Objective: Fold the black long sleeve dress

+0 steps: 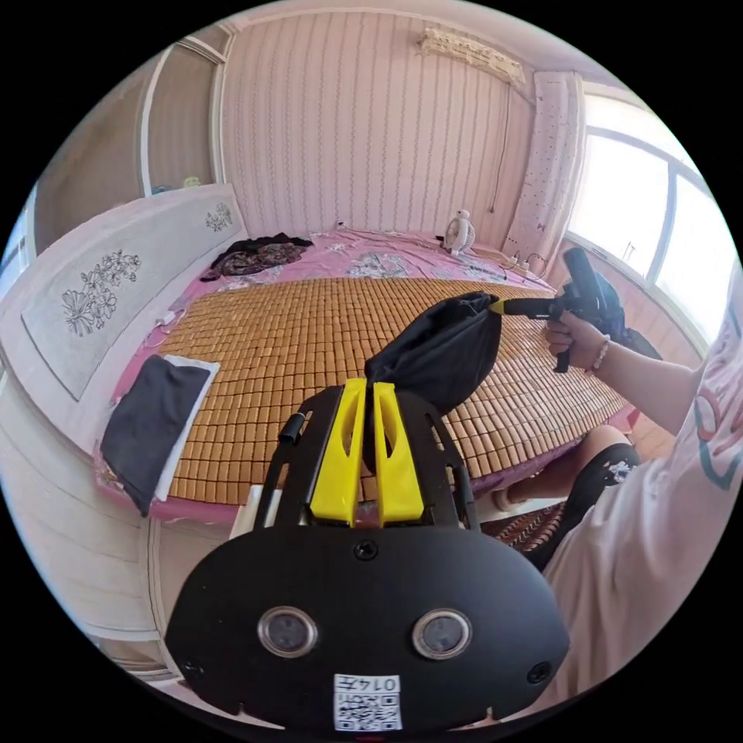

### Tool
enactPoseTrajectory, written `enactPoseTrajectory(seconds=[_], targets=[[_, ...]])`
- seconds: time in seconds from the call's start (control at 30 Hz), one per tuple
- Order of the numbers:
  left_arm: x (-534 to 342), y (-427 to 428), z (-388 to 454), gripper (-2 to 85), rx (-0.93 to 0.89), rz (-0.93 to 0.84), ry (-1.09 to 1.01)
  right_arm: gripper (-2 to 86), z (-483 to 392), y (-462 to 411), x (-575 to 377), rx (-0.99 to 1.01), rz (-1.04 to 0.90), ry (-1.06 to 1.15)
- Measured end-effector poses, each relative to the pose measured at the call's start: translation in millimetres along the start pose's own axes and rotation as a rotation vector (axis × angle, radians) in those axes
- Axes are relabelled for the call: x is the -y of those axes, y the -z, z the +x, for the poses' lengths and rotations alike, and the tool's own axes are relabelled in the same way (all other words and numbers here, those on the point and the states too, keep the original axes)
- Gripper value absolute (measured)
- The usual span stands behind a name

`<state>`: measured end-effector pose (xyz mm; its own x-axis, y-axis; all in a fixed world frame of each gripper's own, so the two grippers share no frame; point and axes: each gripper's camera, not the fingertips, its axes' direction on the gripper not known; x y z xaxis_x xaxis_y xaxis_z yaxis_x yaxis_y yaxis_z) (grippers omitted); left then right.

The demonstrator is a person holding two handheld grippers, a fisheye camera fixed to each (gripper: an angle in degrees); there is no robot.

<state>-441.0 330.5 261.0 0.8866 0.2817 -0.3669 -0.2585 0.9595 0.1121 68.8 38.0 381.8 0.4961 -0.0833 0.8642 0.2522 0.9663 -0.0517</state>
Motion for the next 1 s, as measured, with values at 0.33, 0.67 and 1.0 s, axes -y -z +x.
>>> enactPoseTrajectory(seconds=[0.33, 0.67, 1.0], targets=[[-39, 84, -159, -0.6, 0.176, 0.205, 0.338, 1.2, -115, -156, 168, 0.262, -0.109, 0.389], [-123, 13, -301, 3.7, 0.288, 0.185, 0.961, 4.6, -122, -382, 248, 0.015, -0.433, -0.004], [-78, -69, -35, -0.9, -0.221, 0.082, 0.417, 1.7, 13, -96, -102, -0.198, -0.59, -0.192]])
